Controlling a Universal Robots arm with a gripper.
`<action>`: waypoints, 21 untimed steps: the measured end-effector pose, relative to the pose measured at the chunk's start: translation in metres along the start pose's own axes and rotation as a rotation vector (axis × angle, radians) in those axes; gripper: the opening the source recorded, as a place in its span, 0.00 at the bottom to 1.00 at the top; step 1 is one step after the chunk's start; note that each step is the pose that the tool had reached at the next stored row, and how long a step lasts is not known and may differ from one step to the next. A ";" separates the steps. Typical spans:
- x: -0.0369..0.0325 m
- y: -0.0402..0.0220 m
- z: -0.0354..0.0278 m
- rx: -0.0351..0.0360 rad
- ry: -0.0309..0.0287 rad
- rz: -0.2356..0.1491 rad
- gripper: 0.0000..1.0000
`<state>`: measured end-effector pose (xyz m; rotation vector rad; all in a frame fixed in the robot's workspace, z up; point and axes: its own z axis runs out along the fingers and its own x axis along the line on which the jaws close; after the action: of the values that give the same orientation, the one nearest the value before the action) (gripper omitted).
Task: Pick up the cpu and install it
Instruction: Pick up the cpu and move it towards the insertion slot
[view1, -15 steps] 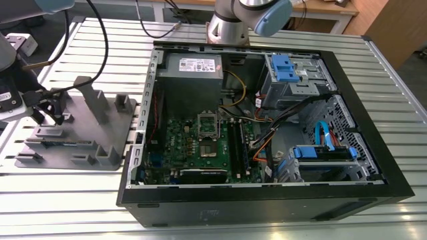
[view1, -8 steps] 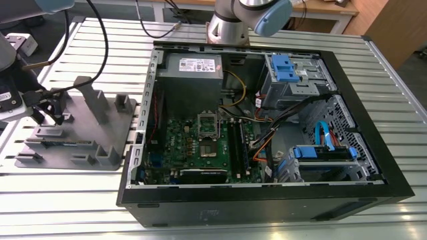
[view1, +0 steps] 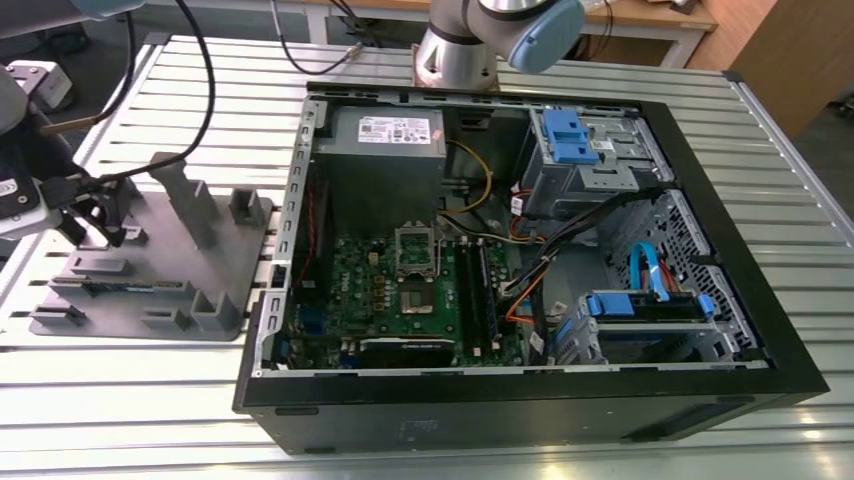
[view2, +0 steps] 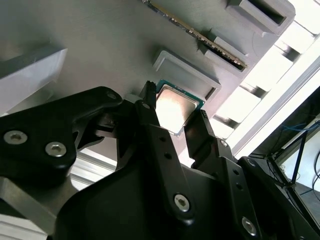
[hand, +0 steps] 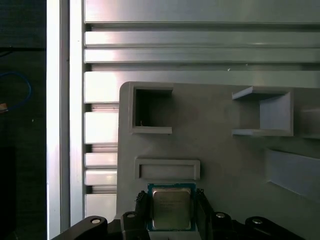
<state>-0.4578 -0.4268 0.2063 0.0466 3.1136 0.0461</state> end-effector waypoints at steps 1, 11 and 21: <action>0.0000 0.0000 -0.0015 0.0001 0.0001 0.000 0.47; -0.0002 0.0004 -0.0089 0.0000 0.0001 0.000 0.47; -0.0003 0.0005 -0.0124 -0.0001 -0.0002 0.000 0.47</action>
<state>-0.4578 -0.4267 0.2188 0.0468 3.1135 0.0462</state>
